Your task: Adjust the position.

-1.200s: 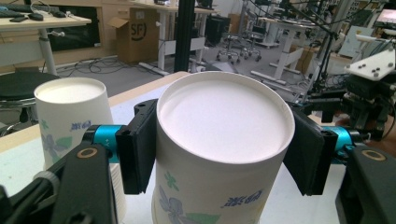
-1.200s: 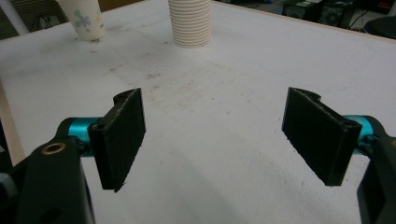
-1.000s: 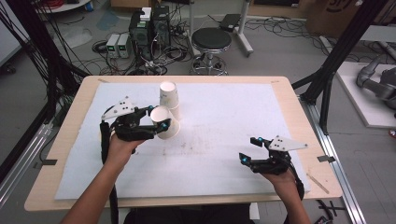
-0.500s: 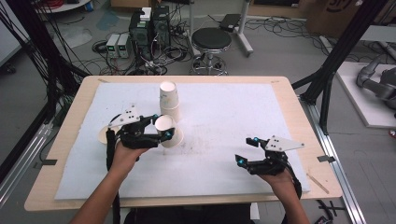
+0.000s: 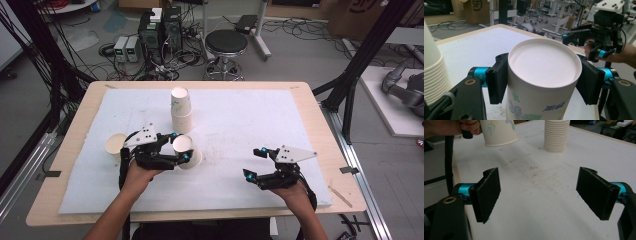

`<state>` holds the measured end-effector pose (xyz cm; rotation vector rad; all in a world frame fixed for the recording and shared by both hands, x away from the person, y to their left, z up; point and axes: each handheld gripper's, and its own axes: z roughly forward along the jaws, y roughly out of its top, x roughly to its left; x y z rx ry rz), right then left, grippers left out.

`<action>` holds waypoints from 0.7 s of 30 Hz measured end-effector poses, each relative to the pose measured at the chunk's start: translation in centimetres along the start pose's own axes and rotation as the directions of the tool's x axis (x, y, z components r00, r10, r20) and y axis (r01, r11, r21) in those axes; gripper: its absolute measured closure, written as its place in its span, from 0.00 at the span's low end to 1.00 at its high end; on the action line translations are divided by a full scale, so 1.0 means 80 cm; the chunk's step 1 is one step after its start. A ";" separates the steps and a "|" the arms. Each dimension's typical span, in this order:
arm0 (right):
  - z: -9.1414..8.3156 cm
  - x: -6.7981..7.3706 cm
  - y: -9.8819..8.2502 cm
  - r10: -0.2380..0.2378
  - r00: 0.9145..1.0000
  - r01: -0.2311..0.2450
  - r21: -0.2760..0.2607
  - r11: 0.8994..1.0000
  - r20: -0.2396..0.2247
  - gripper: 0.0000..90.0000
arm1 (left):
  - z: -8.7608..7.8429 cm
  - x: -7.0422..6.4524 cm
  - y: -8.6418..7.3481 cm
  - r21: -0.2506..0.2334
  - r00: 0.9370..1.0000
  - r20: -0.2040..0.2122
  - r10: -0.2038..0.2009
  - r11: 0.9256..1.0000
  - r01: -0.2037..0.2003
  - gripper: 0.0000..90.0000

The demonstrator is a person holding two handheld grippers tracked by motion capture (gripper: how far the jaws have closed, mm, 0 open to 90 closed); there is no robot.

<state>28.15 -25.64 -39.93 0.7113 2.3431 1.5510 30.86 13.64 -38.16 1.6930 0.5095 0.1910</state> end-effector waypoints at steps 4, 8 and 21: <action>0.007 0.002 0.007 -0.015 0.999 0.015 0.000 1.000 -0.044 0.22 | 0.004 -0.004 0.000 0.004 0.998 0.058 0.005 1.000 -0.006 0.38; 0.017 0.005 0.013 -0.022 0.996 0.022 -0.003 1.000 -0.089 0.22 | 0.011 -0.009 -0.002 0.025 0.993 0.121 0.011 1.000 -0.014 0.38; 0.043 0.016 0.027 -0.051 0.979 0.055 0.016 0.998 -0.196 0.22 | 0.030 -0.020 -0.004 0.058 0.981 0.194 0.017 0.998 -0.029 0.38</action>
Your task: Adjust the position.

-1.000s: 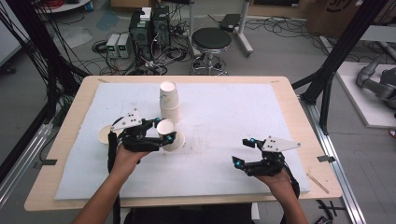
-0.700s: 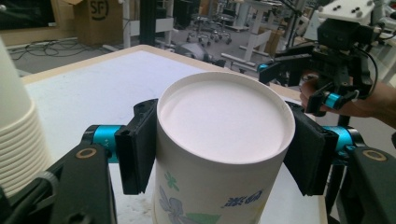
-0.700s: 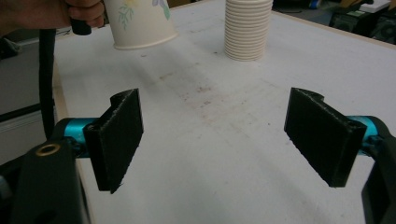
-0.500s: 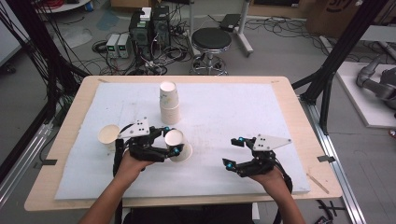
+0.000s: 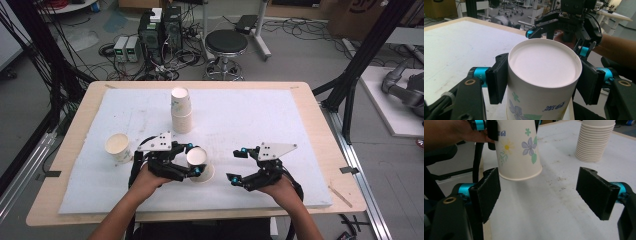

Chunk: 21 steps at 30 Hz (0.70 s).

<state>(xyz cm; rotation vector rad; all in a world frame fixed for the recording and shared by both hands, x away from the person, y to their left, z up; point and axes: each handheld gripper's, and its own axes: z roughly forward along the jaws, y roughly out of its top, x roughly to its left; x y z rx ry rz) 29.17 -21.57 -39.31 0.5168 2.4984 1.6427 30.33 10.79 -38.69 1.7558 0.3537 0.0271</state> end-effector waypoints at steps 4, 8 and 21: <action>0.004 0.000 0.000 -0.002 1.000 0.002 -0.001 1.000 -0.014 0.22 | 0.003 0.000 0.001 -0.003 1.000 0.014 -0.003 1.000 0.003 0.38; 0.010 0.001 0.001 -0.004 0.999 0.004 0.007 1.000 -0.033 0.22 | 0.007 -0.001 0.003 -0.002 1.000 0.026 -0.002 1.000 0.002 0.38; 0.038 0.008 0.006 -0.023 0.993 0.027 0.034 0.999 -0.118 0.22 | 0.022 -0.007 0.009 0.006 0.997 0.074 0.017 1.000 -0.017 0.38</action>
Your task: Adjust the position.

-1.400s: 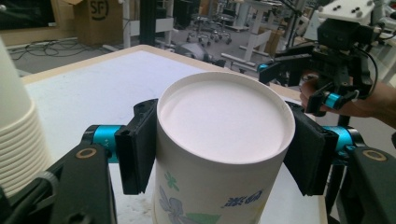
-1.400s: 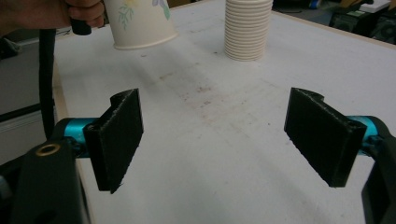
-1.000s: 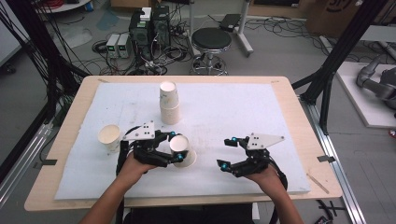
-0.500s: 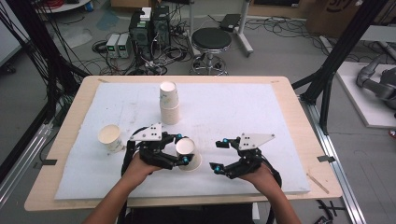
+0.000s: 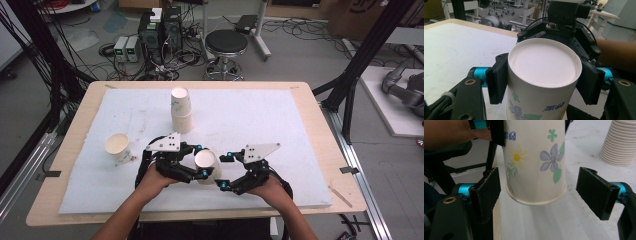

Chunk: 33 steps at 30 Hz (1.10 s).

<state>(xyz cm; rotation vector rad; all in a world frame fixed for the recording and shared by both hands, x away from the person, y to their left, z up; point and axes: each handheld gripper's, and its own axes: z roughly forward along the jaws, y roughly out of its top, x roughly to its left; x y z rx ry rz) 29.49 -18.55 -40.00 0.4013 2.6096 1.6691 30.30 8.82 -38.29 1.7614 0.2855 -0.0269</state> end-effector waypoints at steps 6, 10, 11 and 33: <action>0.009 0.001 0.001 -0.004 1.000 0.005 0.007 1.000 -0.027 0.22 | 0.005 -0.002 0.000 -0.002 1.000 0.026 -0.001 1.000 0.001 0.38; 0.015 0.002 0.001 -0.002 0.999 0.003 0.013 1.000 -0.046 0.23 | 0.009 -0.003 -0.001 -0.015 0.999 0.045 -0.005 1.000 0.006 0.38; 0.016 0.002 0.001 -0.002 0.999 0.003 0.013 1.000 -0.050 0.23 | 0.009 -0.004 -0.001 -0.015 0.999 0.047 -0.006 1.000 0.006 0.38; 0.017 -0.001 -0.001 -0.009 0.996 0.011 0.024 1.000 -0.090 0.34 | 0.013 -0.006 -0.005 -0.021 0.998 0.059 -0.026 0.999 0.028 0.28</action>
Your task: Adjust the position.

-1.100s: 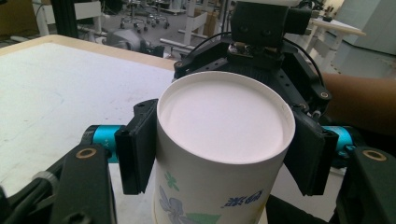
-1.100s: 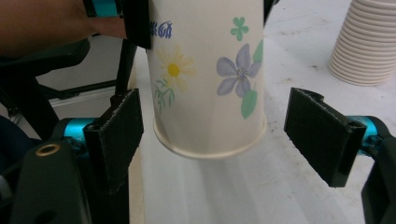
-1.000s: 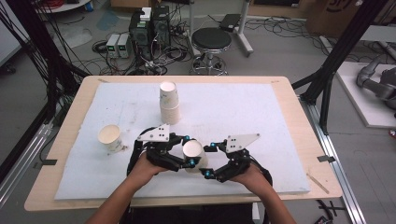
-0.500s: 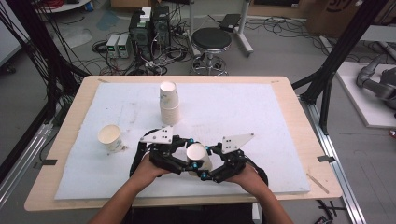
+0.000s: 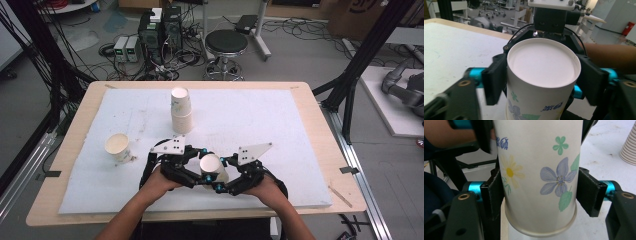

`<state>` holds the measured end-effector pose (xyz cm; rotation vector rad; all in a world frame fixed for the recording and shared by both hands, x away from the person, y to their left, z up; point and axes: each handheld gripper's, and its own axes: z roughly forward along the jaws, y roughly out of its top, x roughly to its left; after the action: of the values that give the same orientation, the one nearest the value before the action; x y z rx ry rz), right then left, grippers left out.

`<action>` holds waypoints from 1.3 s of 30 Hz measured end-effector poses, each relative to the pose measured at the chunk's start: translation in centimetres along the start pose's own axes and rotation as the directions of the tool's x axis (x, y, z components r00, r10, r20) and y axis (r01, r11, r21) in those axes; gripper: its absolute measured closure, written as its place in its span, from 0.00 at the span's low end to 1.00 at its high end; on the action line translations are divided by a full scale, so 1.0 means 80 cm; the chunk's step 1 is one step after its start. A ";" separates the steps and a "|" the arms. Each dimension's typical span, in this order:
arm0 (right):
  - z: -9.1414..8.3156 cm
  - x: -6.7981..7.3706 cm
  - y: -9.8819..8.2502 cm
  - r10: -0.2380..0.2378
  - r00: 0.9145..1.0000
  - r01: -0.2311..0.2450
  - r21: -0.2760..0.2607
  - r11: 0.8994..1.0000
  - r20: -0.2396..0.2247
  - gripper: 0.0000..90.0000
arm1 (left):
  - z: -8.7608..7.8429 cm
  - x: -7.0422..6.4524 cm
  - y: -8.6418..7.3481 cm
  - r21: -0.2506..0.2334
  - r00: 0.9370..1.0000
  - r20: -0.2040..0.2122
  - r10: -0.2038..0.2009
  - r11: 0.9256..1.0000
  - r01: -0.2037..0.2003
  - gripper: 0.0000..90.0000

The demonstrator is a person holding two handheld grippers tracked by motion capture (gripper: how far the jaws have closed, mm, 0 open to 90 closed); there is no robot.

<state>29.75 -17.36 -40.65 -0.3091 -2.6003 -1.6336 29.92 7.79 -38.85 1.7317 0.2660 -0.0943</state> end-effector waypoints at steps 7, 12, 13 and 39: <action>-0.005 -0.001 0.002 -0.014 1.000 0.014 0.031 0.999 0.022 0.34 | -0.011 0.000 0.008 0.027 0.999 -0.049 0.010 1.000 -0.009 0.16; -0.004 -0.001 0.003 -0.033 0.999 0.030 0.082 0.996 0.033 0.34 | -0.019 0.000 0.016 0.090 0.998 -0.052 0.029 0.996 -0.024 0.16; -0.003 -0.001 0.003 -0.033 0.999 0.029 0.091 0.995 0.035 0.34 | -0.021 -0.001 0.018 0.106 0.998 -0.055 0.035 0.994 -0.029 0.16; 0.007 0.005 0.040 -0.213 0.977 0.177 0.441 0.880 0.033 0.34 | -0.009 -0.004 0.026 0.330 0.996 -0.023 0.089 0.941 -0.076 0.17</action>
<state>30.03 -15.42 -38.00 -0.0880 -3.0435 -1.0395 30.04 8.14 -36.64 2.0772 0.2133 -0.0461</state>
